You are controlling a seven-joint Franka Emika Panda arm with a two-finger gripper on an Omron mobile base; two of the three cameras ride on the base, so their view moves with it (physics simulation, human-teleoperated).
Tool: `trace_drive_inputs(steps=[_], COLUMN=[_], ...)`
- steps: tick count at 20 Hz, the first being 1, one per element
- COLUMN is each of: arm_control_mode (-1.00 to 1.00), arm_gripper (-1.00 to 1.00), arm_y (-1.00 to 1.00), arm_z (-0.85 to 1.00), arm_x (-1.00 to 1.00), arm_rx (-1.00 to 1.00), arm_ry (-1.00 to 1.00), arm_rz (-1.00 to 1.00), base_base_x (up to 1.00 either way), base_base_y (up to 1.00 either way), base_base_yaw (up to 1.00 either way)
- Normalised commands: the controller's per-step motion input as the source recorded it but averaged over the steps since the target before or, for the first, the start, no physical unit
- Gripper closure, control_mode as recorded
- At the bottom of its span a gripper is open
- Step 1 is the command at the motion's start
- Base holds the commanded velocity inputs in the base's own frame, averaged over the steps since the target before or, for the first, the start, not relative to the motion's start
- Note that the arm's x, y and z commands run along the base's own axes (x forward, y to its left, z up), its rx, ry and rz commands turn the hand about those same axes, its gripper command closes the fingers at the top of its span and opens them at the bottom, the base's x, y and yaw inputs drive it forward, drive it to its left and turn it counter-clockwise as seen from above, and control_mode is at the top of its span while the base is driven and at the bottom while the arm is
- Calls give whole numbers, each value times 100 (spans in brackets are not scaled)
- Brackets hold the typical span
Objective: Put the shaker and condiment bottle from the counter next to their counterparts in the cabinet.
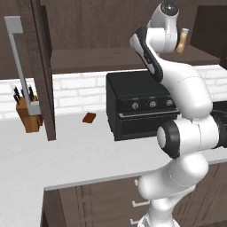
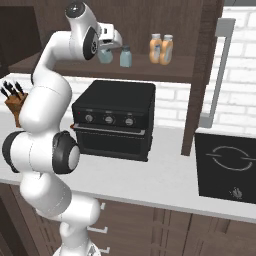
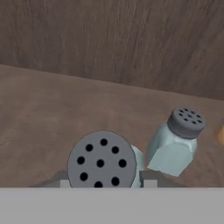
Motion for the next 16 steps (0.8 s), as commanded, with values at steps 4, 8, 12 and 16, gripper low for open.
trace_drive_inputs(steps=[4, 8, 12, 16], arm_control_mode=[-100, -100, -100, -100], arm_gripper=[100, 100, 100, 100], arm_y=[0, -1, -3, -5], arm_z=[-6, -11, -11, -7], arm_x=[20, 14, 7, 12], arm_rx=[0, 0, 0, 0], arm_ry=[0, 0, 0, 0], arm_rz=[0, 0, 0, 0], base_base_x=[0, 0, 0, 0], base_base_y=[0, 0, 0, 0], base_base_yaw=[0, 0, 0, 0])
